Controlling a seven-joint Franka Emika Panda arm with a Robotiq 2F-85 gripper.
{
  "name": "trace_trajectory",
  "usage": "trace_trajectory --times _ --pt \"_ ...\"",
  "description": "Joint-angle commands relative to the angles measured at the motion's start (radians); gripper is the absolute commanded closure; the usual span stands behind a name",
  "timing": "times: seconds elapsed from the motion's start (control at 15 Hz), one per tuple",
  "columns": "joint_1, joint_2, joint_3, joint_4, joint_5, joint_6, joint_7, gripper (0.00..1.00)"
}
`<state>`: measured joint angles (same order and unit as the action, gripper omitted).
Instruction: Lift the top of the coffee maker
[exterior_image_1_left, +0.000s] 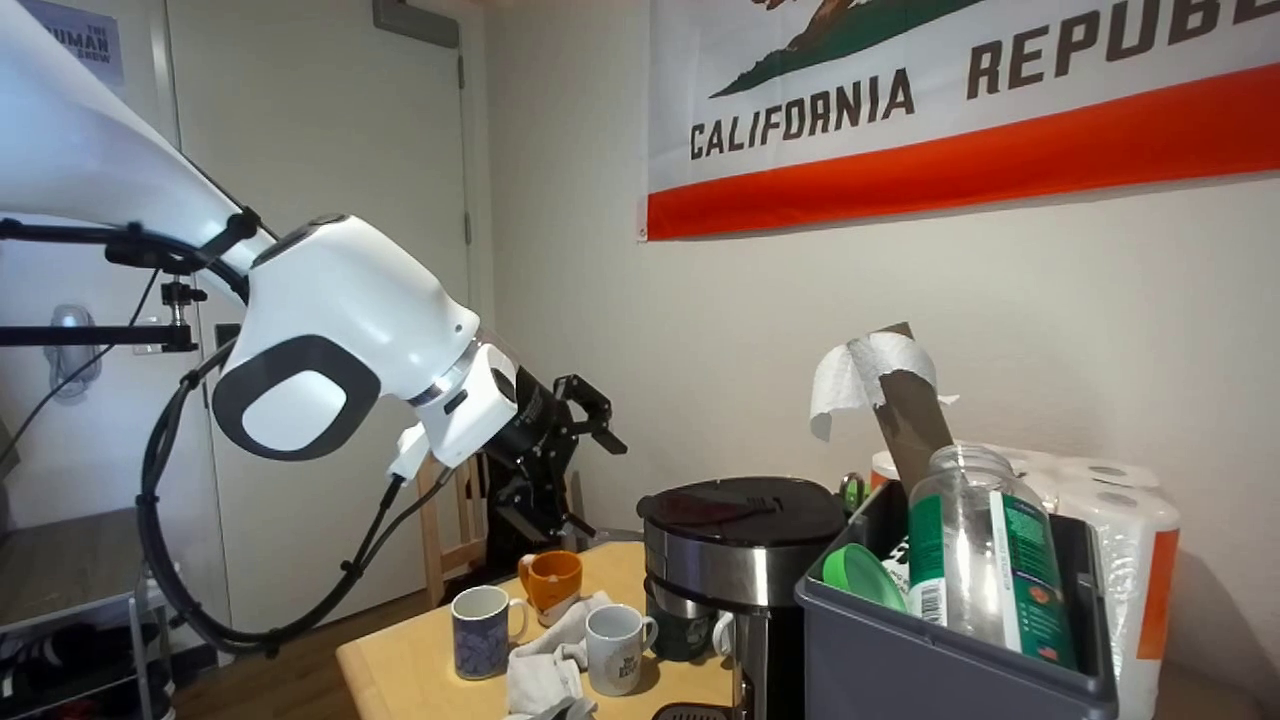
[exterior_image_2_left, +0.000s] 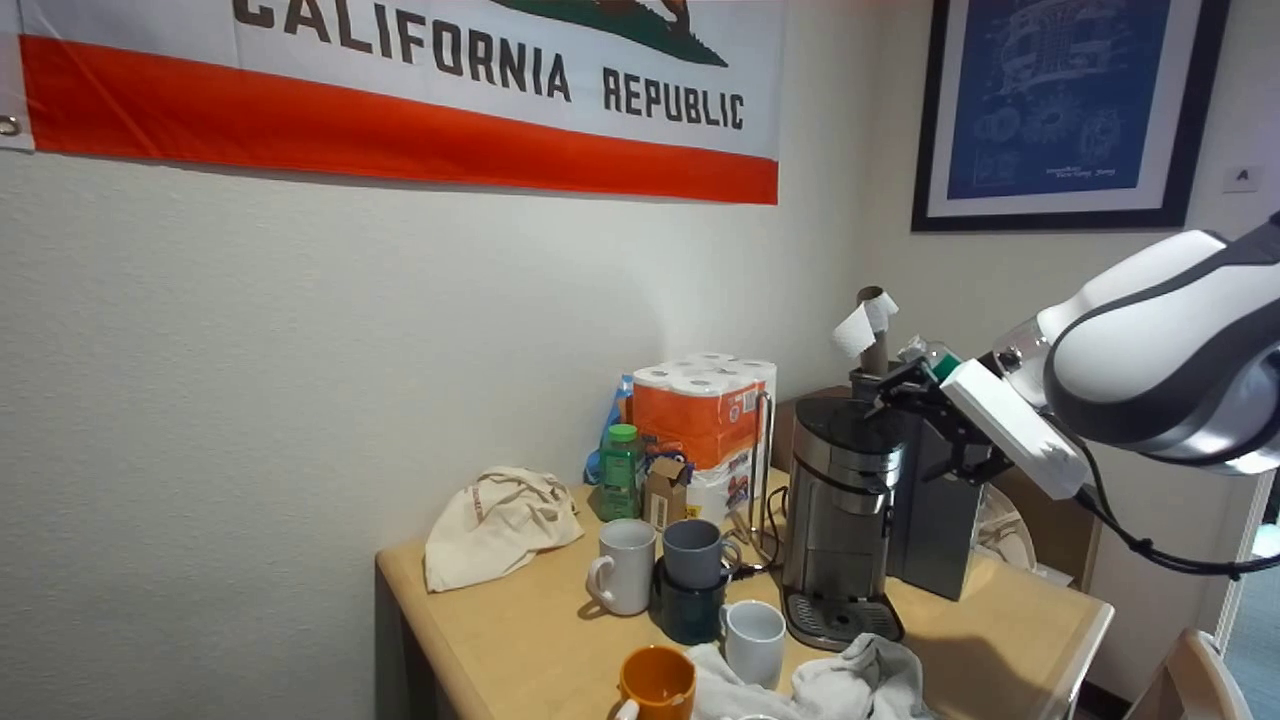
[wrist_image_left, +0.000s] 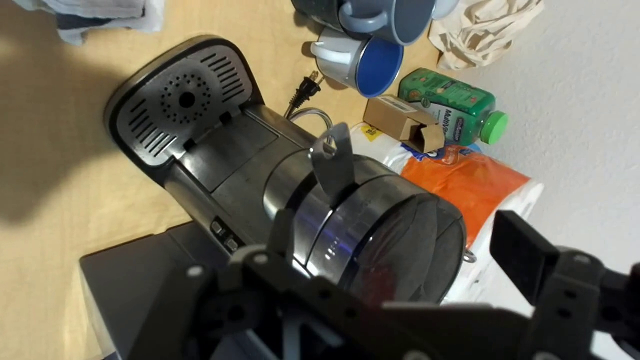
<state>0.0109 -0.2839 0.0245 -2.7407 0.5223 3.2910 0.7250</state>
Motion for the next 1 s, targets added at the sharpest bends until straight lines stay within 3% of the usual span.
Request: trace_trajectory --times 0.0,0.2,0.87,0.93 --pt "0.001 0.001 -0.004 0.0 -0.004 -0.002 0.001 0.0" --pt "-0.001 0.001 -0.005 0.0 -0.004 -0.002 0.001 0.0" --pt "0.031 0.093 0.01 0.047 0.031 0.211 0.147 0.0" --pt "-0.015 0.075 0.03 0.065 0.034 0.164 0.145 0.0"
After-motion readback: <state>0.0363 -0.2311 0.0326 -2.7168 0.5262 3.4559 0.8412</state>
